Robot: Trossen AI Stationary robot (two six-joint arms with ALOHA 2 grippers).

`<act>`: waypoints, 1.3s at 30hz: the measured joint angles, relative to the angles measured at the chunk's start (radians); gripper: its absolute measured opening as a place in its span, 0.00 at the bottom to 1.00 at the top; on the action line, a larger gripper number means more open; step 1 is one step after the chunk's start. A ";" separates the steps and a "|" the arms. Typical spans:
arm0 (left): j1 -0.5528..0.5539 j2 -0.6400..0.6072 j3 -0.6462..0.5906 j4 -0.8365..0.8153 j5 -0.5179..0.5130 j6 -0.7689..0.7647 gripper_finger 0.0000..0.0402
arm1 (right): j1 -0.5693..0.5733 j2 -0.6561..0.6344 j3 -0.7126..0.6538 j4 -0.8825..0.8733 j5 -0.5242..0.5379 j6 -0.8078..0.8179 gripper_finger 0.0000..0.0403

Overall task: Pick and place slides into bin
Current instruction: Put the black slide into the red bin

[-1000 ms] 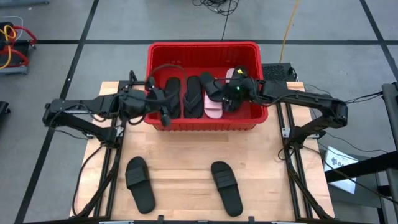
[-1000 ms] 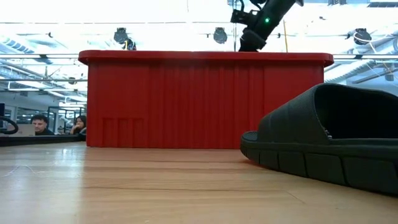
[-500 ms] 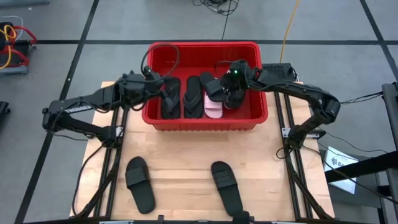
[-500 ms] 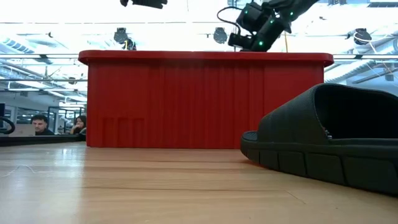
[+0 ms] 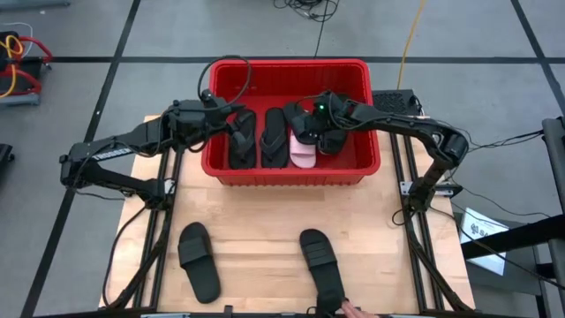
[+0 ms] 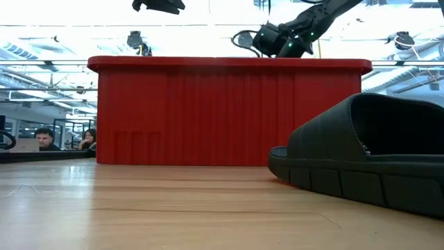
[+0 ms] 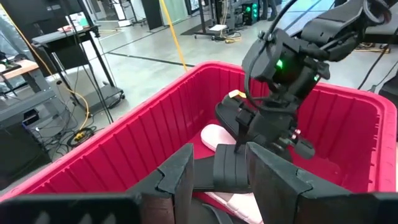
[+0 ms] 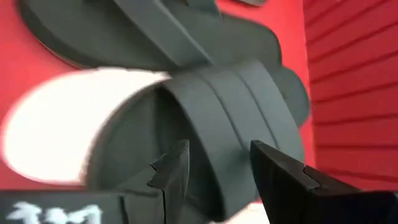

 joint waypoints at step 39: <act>0.000 0.000 0.000 0.000 -0.002 0.019 0.37 | 0.133 -0.045 -0.002 -0.024 0.567 0.074 0.00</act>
